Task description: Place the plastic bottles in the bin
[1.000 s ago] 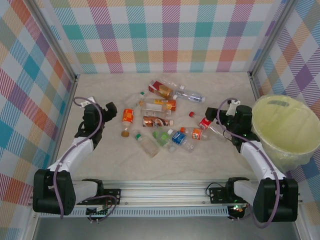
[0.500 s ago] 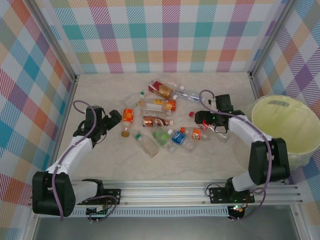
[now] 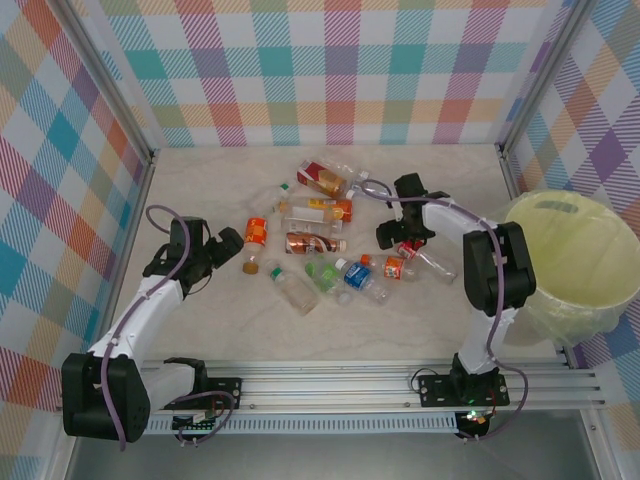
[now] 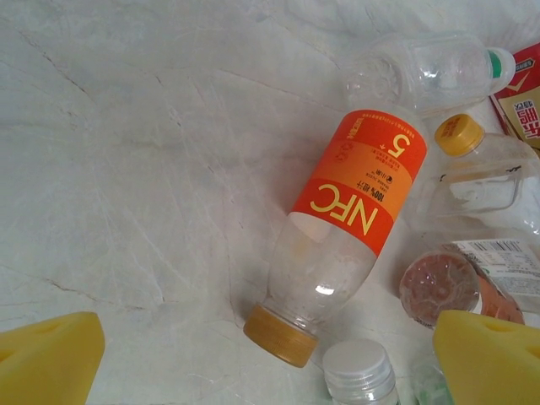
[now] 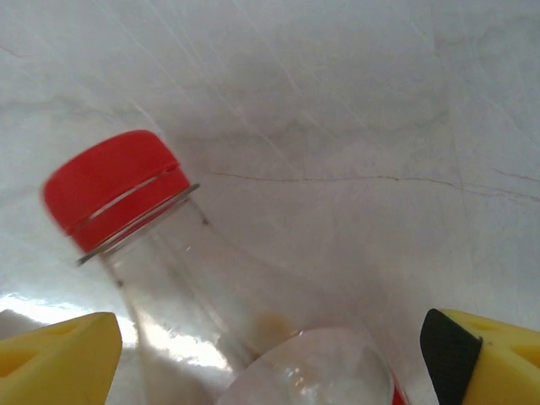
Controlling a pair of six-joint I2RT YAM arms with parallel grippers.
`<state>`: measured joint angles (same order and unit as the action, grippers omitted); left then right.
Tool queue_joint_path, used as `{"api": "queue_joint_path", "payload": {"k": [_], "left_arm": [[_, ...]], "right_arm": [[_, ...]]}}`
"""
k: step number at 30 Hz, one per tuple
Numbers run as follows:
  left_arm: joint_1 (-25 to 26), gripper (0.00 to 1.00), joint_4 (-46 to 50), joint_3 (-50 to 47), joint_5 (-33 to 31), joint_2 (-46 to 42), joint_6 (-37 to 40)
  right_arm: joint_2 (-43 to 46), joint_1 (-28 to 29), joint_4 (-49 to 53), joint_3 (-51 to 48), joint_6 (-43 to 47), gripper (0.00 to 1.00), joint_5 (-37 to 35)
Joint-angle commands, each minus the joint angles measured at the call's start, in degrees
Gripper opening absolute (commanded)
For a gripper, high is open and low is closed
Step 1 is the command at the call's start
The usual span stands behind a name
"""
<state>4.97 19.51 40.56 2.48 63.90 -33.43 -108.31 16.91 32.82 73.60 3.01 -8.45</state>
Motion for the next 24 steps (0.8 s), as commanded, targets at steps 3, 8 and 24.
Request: {"api": "queue_joint_path", "payload": {"k": [3, 8, 24], "left_arm": [[-0.13, 1.0, 0.53, 1.18, 2.49, -1.02, 0.73], [0.03, 1.0, -1.54, 1.03, 4.64, -0.97, 0.76], [7.9, 1.0, -12.22, 3.81, 9.21, -0.63, 0.03]], "right_arm": [[-3.63, 0.69, 3.03, 2.42, 0.04, 0.82, -3.77], [-3.48, 0.77, 0.14, 2.21, -0.85, 0.68, -4.47], [29.18, 1.02, -7.45, -3.36, -6.07, 0.37, -1.83]]}}
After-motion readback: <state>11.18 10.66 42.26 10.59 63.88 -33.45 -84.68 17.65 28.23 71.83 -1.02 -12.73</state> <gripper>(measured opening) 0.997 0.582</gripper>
